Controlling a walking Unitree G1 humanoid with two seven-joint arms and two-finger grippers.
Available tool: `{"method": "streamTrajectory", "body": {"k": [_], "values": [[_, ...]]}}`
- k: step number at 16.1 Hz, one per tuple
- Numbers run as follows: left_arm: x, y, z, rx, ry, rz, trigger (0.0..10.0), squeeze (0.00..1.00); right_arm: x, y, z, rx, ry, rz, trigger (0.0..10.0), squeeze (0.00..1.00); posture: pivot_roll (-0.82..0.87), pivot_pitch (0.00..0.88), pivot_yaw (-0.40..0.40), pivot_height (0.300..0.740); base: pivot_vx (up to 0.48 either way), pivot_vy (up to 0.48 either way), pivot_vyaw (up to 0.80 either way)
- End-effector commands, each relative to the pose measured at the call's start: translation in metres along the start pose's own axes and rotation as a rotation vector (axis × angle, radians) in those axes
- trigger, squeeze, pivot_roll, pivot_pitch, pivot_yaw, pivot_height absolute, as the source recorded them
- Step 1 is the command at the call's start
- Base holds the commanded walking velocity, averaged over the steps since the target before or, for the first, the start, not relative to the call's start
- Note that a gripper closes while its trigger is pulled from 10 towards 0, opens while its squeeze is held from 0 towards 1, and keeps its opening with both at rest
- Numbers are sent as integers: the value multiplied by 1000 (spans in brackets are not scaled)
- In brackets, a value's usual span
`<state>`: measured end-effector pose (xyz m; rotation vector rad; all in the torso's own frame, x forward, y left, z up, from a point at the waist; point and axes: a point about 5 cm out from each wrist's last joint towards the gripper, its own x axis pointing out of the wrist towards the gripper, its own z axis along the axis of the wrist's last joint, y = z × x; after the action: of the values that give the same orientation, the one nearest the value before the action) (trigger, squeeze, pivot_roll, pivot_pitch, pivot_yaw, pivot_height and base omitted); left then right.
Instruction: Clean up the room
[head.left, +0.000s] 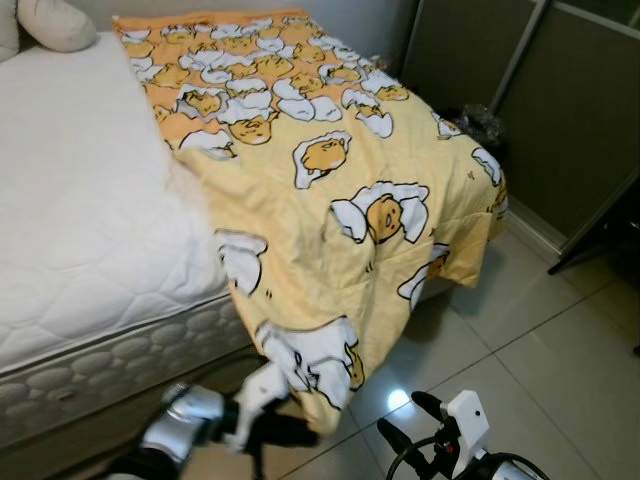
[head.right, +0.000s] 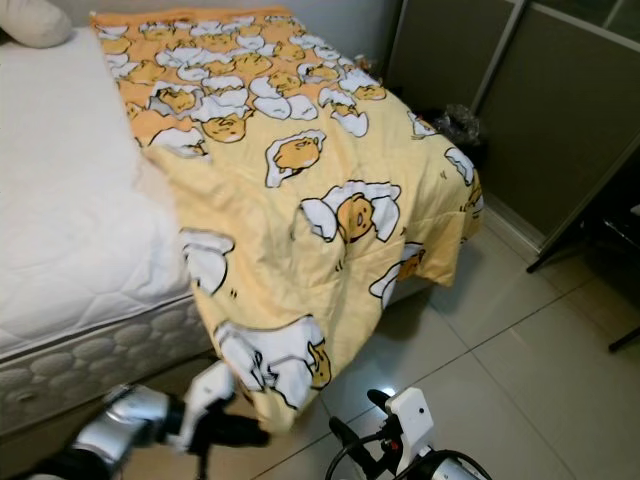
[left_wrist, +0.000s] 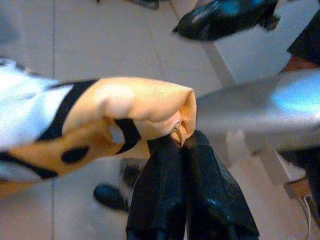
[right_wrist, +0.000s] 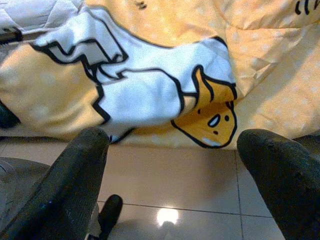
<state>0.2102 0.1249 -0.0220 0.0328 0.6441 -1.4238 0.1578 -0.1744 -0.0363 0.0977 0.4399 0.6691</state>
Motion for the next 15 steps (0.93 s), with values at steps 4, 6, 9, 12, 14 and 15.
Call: {"method": "streamTrajectory", "body": {"k": [4, 6, 9, 12, 14, 15], "values": [[33, -9, 23, 61, -31, -124, 0, 0, 4, -4, 5, -21, 11, 19, 10000, 0, -66, 4, -47, 736, 0, -416, 0], [44, -21, 21, 61, -8, -222, 0, 0, 6, -5, 7, -24, 16, 23, 10000, 0, -67, 2, -43, 736, 0, 0, 0], [52, -24, 10, 51, 49, -181, 3804, 0, 8, -6, 8, -26, 12, 13, 10000, 0, -71, 1, -35, 736, 0, 0, 0], [56, -25, -1, 58, 126, -99, 10000, 0, 9, -8, 10, -27, 3, 2, 10000, 0, -73, 0, -33, 736, 0, 0, 0], [55, -23, -9, 71, 184, -42, 10000, 0, 8, -10, 10, -28, 1, -5, 10000, 0, -71, 0, -34, 736, 0, 0, 0], [55, -23, -12, 82, 201, -3, 10000, 0, 7, -11, 10, -29, 3, -5, 10000, 0, -68, 0, -36, 736, 0, 0, 0]]}}
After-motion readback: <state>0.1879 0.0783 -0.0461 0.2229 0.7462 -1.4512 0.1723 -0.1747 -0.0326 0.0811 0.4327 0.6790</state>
